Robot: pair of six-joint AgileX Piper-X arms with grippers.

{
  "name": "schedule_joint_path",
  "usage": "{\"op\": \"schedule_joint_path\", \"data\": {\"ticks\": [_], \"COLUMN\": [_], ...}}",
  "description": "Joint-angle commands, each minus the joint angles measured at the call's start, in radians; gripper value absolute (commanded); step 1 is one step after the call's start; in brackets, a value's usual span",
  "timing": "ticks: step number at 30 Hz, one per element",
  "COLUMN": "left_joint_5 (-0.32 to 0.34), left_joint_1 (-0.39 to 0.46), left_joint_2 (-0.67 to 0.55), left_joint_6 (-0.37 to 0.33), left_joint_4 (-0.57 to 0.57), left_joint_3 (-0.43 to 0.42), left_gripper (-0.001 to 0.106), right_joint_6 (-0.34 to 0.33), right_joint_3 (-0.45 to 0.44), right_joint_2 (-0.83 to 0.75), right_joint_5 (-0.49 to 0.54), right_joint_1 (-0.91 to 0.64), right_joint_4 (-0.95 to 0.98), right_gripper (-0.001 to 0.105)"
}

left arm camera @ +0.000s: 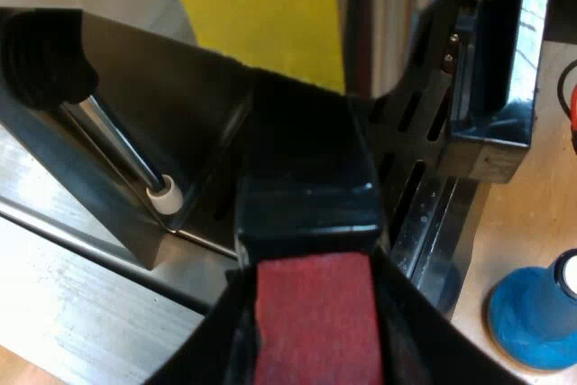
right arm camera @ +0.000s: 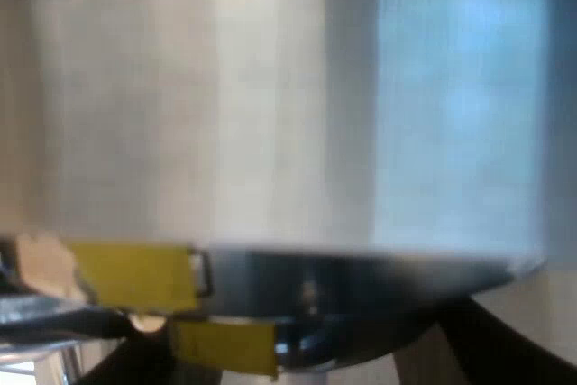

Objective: Put the handle in the coffee machine

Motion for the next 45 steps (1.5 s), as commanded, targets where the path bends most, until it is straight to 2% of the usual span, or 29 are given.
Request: {"op": "schedule_joint_path", "data": {"ticks": [1, 9, 11, 13, 17, 18, 20, 32, 38, 42, 45], "left_joint_5": [0.149, 0.126, 0.126, 0.126, 0.118, 0.114, 0.103, 0.080, 0.080, 0.032, 0.068], "left_joint_1": [-0.002, -0.002, -0.002, -0.002, -0.002, -0.002, -0.002, -0.002, 0.000, 0.000, 0.026], "left_joint_2": [-0.038, -0.038, -0.038, -0.038, -0.038, -0.038, -0.038, -0.038, -0.088, -0.111, -0.122], "left_joint_6": [0.044, 0.044, 0.044, 0.044, 0.044, 0.044, 0.044, 0.044, 0.044, 0.039, 0.002], "left_joint_4": [-0.019, -0.019, -0.019, -0.019, -0.019, -0.019, -0.019, 0.014, 0.003, 0.003, 0.001], "left_joint_3": [-0.008, -0.008, -0.008, -0.008, -0.008, -0.008, -0.008, -0.008, -0.020, -0.034, -0.045], "left_gripper": [0.000, 0.000, 0.003, 0.013, 0.048, 0.053, 0.058, 0.058, 0.058, 0.058, 0.058], "right_joint_6": [-0.005, -0.005, -0.005, -0.005, -0.005, -0.005, -0.005, -0.005, -0.005, -0.005, -0.005], "right_joint_3": [-0.012, -0.012, -0.012, -0.012, -0.012, -0.012, -0.012, -0.012, -0.012, -0.012, -0.012], "right_joint_2": [-0.011, -0.011, -0.011, -0.011, -0.011, -0.011, -0.011, -0.011, -0.011, -0.011, -0.011], "right_joint_5": [-0.008, -0.003, -0.003, -0.003, -0.003, -0.003, -0.003, -0.003, -0.003, -0.003, -0.003], "right_joint_1": [-0.007, -0.007, -0.007, -0.007, -0.007, -0.007, -0.007, -0.007, -0.007, -0.007, -0.007], "right_joint_4": [-0.083, -0.083, -0.083, -0.083, -0.091, -0.099, -0.110, -0.143, -0.143, -0.143, -0.143], "right_gripper": [0.044, 0.044, 0.044, 0.044, 0.044, 0.044, 0.044, 0.044, 0.044, 0.044, 0.044]}}
